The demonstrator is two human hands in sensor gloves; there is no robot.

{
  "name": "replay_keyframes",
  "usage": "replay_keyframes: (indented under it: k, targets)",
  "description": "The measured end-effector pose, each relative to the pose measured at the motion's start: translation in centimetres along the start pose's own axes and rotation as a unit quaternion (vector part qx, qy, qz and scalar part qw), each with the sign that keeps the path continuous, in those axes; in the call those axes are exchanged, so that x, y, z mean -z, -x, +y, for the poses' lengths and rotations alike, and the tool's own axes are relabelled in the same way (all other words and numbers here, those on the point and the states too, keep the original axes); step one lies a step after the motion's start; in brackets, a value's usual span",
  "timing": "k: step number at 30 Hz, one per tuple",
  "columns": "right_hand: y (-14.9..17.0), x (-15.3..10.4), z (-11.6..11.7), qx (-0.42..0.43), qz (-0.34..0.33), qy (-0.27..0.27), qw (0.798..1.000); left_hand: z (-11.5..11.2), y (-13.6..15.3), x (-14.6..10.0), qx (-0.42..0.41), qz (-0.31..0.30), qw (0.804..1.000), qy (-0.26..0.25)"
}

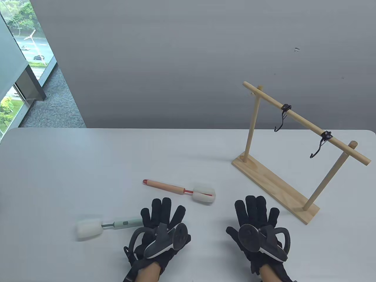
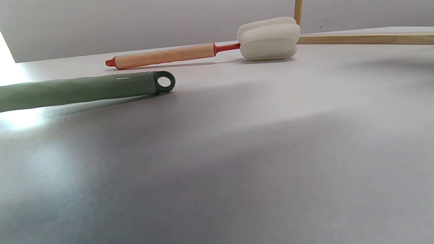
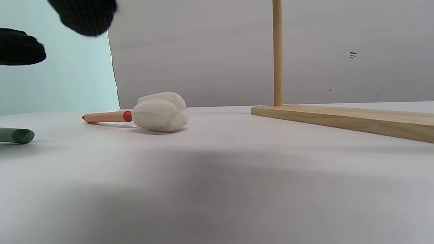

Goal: Hook cup brush handle onto s-hook

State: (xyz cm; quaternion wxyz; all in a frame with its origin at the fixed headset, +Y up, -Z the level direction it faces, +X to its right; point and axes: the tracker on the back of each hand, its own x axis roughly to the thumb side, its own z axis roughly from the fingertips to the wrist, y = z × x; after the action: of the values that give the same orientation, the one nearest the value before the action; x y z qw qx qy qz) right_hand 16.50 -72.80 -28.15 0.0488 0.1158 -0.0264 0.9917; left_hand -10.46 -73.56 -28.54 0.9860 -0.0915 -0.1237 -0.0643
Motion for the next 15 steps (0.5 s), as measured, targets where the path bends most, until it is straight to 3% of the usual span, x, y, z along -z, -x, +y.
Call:
replay_keyframes:
  k: [15]
  targets:
    - [0.39,-0.19,0.13,0.018,0.016,-0.029,0.999,0.01,0.11,0.44,-0.022,-0.008,0.999,0.024]
